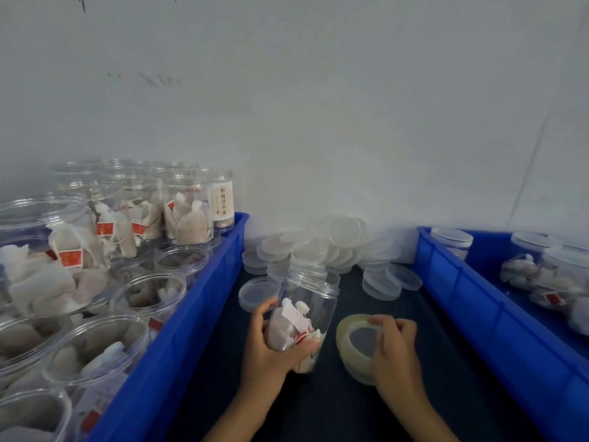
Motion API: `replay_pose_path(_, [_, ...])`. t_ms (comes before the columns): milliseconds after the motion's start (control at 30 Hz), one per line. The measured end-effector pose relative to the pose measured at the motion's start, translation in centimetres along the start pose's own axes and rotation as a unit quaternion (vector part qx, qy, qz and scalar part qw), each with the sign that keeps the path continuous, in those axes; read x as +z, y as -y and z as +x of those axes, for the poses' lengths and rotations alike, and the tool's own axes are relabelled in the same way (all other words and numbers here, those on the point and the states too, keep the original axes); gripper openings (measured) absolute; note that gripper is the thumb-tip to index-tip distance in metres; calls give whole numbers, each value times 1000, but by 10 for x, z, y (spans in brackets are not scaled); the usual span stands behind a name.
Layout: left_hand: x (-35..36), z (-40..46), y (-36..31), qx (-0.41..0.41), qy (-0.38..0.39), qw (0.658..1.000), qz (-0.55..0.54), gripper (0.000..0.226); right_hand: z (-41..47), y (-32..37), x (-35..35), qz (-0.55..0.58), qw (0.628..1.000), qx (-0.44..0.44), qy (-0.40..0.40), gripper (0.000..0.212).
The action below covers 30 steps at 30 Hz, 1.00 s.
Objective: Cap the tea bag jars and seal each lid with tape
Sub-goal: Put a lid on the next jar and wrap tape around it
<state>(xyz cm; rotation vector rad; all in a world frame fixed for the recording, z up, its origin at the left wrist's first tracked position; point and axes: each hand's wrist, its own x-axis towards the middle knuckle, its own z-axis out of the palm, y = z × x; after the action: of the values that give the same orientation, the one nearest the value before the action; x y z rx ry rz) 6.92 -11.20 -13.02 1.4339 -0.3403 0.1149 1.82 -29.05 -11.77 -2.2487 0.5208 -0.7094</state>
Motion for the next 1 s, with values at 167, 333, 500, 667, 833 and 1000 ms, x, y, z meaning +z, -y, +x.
replay_pose_path(167, [1, 1, 4, 7, 24, 1000, 2, 93, -1, -2, 4, -159, 983, -37, 85, 67])
replay_pose_path(333, [3, 1, 2, 19, 37, 999, 29, 92, -2, -3, 6, -272, 949, -47, 155, 102])
replay_pose_path(500, [1, 0, -1, 16, 51, 999, 9, 85, -6, -3, 2, -204, 973, -94, 59, 85])
replay_pose_path(667, [-2, -3, -1, 3, 114, 993, 9, 92, -10, 4, -10, 260, 964, 10, 46, 66])
replay_pose_path(833, [2, -6, -7, -21, 110, 993, 37, 101, -3, 2, -17, 448, 881, 66, 141, 34])
replay_pose_path(1000, [2, -10, -12, -27, 128, 989, 62, 97, -9, 7, -14, 414, 902, -16, 120, 48])
